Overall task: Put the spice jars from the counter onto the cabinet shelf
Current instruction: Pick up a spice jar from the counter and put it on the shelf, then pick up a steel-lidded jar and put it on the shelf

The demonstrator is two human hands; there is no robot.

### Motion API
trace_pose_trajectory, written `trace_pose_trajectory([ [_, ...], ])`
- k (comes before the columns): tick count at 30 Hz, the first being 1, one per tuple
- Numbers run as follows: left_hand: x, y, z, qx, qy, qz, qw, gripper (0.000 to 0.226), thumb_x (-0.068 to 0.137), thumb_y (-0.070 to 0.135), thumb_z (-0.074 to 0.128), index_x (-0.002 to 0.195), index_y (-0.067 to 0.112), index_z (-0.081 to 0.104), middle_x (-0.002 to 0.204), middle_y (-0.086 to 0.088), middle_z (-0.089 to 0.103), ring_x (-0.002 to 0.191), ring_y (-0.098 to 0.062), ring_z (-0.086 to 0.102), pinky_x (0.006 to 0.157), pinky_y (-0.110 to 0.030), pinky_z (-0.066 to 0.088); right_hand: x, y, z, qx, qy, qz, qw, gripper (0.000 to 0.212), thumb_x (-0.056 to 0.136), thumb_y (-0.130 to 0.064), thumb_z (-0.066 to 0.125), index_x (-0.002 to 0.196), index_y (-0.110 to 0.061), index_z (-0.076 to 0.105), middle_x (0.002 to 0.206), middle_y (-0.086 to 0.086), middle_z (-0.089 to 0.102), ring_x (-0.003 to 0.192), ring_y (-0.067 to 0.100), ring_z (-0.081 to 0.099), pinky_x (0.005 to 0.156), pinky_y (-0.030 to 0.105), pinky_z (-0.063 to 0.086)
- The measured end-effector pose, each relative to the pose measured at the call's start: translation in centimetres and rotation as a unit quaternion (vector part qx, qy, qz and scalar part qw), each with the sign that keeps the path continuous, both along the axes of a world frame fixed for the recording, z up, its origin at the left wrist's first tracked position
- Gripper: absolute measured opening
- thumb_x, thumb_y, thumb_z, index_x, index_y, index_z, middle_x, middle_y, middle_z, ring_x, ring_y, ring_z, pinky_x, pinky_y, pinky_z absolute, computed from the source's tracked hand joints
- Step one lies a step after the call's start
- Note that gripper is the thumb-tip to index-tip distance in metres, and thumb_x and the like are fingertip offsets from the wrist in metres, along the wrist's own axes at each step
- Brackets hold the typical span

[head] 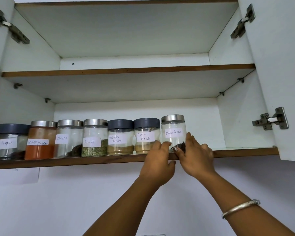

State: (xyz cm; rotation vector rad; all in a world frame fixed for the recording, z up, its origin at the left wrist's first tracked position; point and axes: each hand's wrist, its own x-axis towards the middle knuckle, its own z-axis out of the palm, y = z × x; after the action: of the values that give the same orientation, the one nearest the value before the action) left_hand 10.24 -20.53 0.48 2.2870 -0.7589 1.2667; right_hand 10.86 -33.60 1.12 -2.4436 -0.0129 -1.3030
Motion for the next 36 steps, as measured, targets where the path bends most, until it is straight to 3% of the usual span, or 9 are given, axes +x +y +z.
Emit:
trace_pose_trajectory([
  [3, -0.4, 0.0, -0.6, 0.021, 0.021, -0.001, 1.0, 0.059, 0.083, 0.018, 0.062, 0.137, 0.015, 0.037, 0.135, -0.008, 0.035, 0.106, -0.025, 0.055, 0.089, -0.029, 0.048, 0.0, 0.7, -0.7, -0.016, 0.023, -0.024, 0.999, 0.075, 0.095, -0.055, 0.023, 0.15, -0.011, -0.002, 0.159, 0.006, 0.002, 0.133, 0.033, 0.026, 0.112, 0.043, 0.016],
  [6, -1.3, 0.4, -0.9, 0.043, 0.065, -0.002, 0.997, 0.064, 0.082, 0.012, 0.062, 0.14, 0.014, 0.033, 0.147, -0.011, 0.02, 0.115, -0.029, 0.052, 0.093, -0.033, 0.049, -0.3, 1.5, -2.0, -0.031, 0.036, -0.027, 0.999, 0.084, 0.092, -0.061, 0.023, 0.147, -0.01, -0.015, 0.158, 0.01, -0.015, 0.144, 0.03, 0.005, 0.115, 0.048, 0.0],
  [8, -2.0, 0.7, -1.3, 0.081, 0.095, 0.018, 0.992, 0.075, 0.081, 0.012, 0.064, 0.144, 0.014, 0.024, 0.15, -0.007, 0.014, 0.117, -0.029, 0.051, 0.093, -0.033, 0.049, -0.8, 1.8, -2.9, -0.05, 0.045, -0.032, 0.997, 0.09, 0.09, -0.063, 0.029, 0.146, -0.013, -0.022, 0.156, 0.009, -0.023, 0.145, 0.028, -0.009, 0.114, 0.051, 0.0],
  [11, -3.0, 1.3, -2.5, 0.133, 0.149, 0.033, 0.979, 0.095, 0.08, 0.021, 0.069, 0.15, 0.017, 0.004, 0.157, 0.004, -0.015, 0.131, -0.027, 0.04, 0.1, -0.032, 0.044, -1.7, 2.2, -4.3, -0.097, 0.063, -0.052, 0.992, 0.104, 0.084, -0.064, 0.045, 0.144, -0.018, -0.026, 0.154, 0.012, -0.027, 0.143, 0.034, -0.019, 0.114, 0.054, 0.01],
  [14, -4.2, 3.0, -4.2, 0.151, 0.191, 0.029, 0.969, 0.097, 0.083, 0.028, 0.066, 0.149, 0.022, -0.005, 0.154, 0.009, -0.027, 0.138, -0.022, 0.033, 0.104, -0.033, 0.04, -3.0, 3.4, -5.1, -0.116, 0.103, -0.052, 0.986, 0.108, 0.081, -0.067, 0.049, 0.144, -0.023, -0.026, 0.154, 0.015, -0.026, 0.141, 0.041, -0.017, 0.112, 0.058, 0.01],
  [21, -7.4, 10.3, -10.3, 0.116, 0.215, 0.038, 0.969, 0.097, 0.084, 0.03, 0.064, 0.148, 0.031, -0.009, 0.152, 0.008, -0.03, 0.127, -0.02, 0.047, 0.096, -0.036, 0.048, -6.1, 10.3, -8.7, -0.18, 0.141, 0.096, 0.969, 0.102, 0.082, -0.059, 0.053, 0.143, -0.034, -0.025, 0.156, 0.008, -0.023, 0.141, 0.038, -0.022, 0.112, 0.06, 0.004],
  [25, -10.0, 16.7, -12.9, 0.101, 0.219, 0.088, 0.967, 0.096, 0.085, 0.031, 0.063, 0.149, 0.026, -0.009, 0.155, 0.001, -0.024, 0.143, -0.026, 0.02, 0.104, -0.037, 0.042, -8.3, 16.8, -11.7, -0.203, 0.193, 0.182, 0.943, 0.103, 0.082, -0.057, 0.055, 0.143, -0.034, -0.025, 0.156, 0.006, -0.023, 0.141, 0.036, -0.023, 0.112, 0.059, 0.003],
  [33, -17.0, 31.4, -19.3, 0.083, 0.301, 0.166, 0.935, 0.097, 0.077, 0.021, 0.062, 0.149, 0.011, -0.002, 0.158, -0.012, -0.007, 0.146, -0.025, 0.006, 0.114, -0.036, 0.027, -12.9, 31.1, -19.0, -0.167, 0.279, 0.328, 0.887, 0.094, 0.084, -0.053, 0.055, 0.148, -0.03, -0.01, 0.159, 0.008, -0.007, 0.145, 0.035, -0.008, 0.113, 0.057, 0.014],
  [36, -20.1, 36.9, -23.0, 0.076, 0.344, 0.188, 0.917, 0.096, 0.075, 0.02, 0.064, 0.149, 0.006, 0.004, 0.157, -0.016, 0.005, 0.146, -0.024, 0.002, 0.116, -0.033, 0.019, -15.0, 36.8, -22.6, -0.176, 0.302, 0.393, 0.851, 0.091, 0.085, -0.048, 0.056, 0.151, -0.018, 0.001, 0.154, 0.015, 0.018, 0.141, 0.036, 0.017, 0.113, 0.048, 0.022],
])
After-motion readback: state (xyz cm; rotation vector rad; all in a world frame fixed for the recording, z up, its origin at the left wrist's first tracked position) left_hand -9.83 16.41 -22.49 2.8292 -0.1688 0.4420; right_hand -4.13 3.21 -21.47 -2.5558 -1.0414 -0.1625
